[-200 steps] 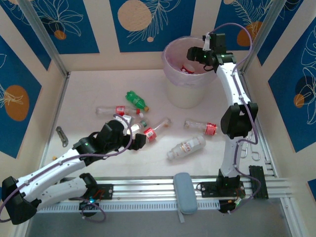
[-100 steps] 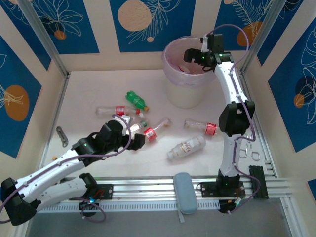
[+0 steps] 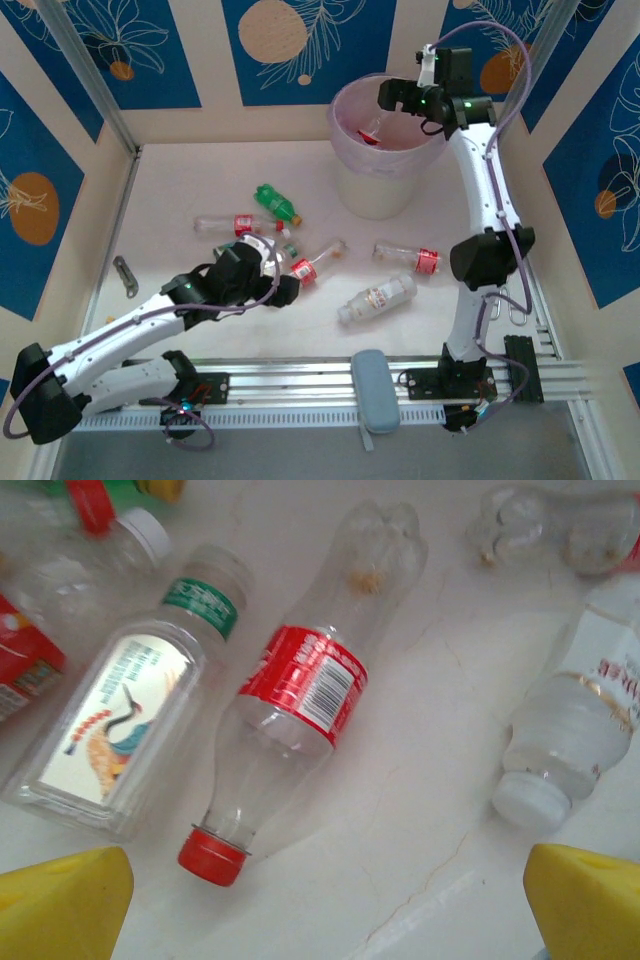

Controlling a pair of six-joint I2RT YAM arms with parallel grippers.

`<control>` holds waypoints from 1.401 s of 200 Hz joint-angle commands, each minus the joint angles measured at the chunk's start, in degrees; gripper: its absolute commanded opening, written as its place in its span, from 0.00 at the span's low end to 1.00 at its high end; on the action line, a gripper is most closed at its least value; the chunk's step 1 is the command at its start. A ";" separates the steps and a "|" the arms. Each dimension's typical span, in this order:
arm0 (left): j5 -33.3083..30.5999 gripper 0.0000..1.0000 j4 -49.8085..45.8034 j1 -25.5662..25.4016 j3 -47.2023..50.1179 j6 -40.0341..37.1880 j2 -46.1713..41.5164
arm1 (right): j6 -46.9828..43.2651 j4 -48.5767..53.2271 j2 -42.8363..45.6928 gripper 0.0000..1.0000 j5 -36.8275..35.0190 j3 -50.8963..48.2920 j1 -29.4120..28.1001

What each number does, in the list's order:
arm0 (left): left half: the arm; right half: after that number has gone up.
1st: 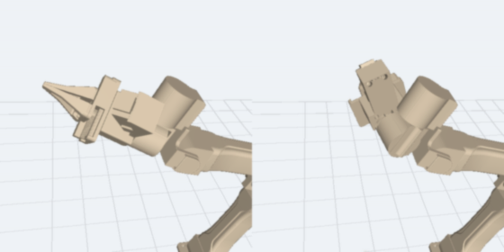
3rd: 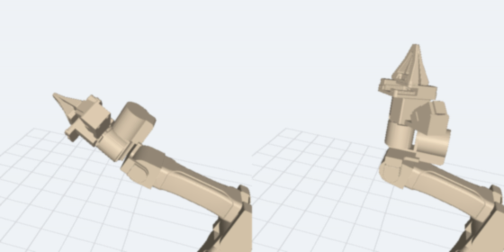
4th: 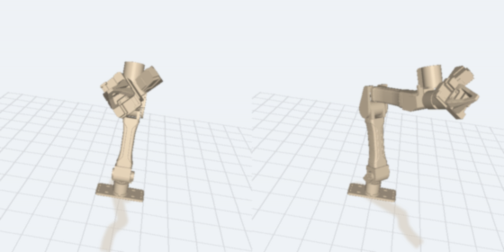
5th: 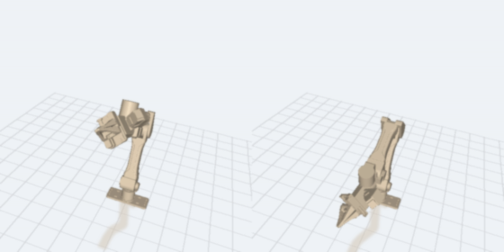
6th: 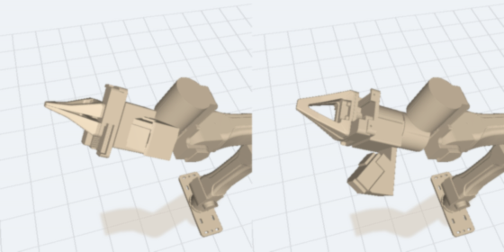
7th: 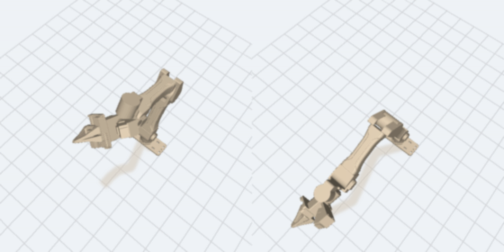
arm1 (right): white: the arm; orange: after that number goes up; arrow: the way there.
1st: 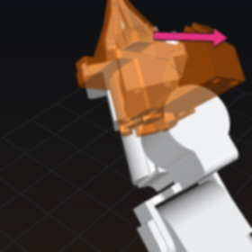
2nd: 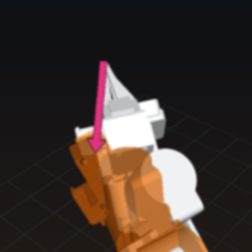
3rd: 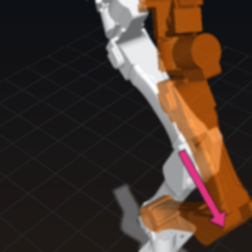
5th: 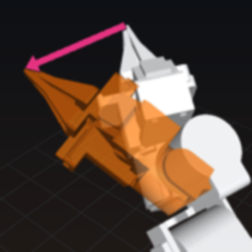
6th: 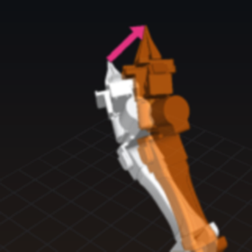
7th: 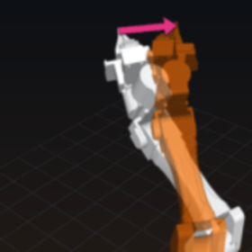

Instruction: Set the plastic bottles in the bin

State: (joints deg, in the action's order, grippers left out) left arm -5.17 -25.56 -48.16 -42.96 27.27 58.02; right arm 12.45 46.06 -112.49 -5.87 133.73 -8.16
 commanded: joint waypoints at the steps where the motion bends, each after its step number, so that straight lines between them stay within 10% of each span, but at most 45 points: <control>1: 5.43 1.00 3.29 0.15 -3.77 -3.62 3.96 | -1.33 1.76 8.87 0.99 -0.68 -5.77 -1.42; 82: 14.98 1.00 7.42 -7.23 -16.43 -16.97 25.74 | 7.88 1.22 40.51 0.99 2.13 -43.85 1.00; 157: 15.97 1.00 5.78 -12.16 -29.95 -21.20 44.85 | 11.39 -0.98 58.74 0.99 25.25 -65.56 15.05; 192: 15.10 1.00 4.57 -13.26 -31.48 -21.55 48.77 | 13.44 -4.49 61.23 1.00 37.57 -69.79 24.54; 280: 16.47 0.94 5.29 -14.68 -36.13 -21.55 57.20 | 12.05 -4.62 60.94 1.00 38.18 -72.21 26.85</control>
State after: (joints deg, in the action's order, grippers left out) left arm 10.09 -19.75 -61.93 -76.73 6.92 113.51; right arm 25.17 40.77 -51.94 30.70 61.89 18.26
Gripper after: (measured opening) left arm 0.958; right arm 0.999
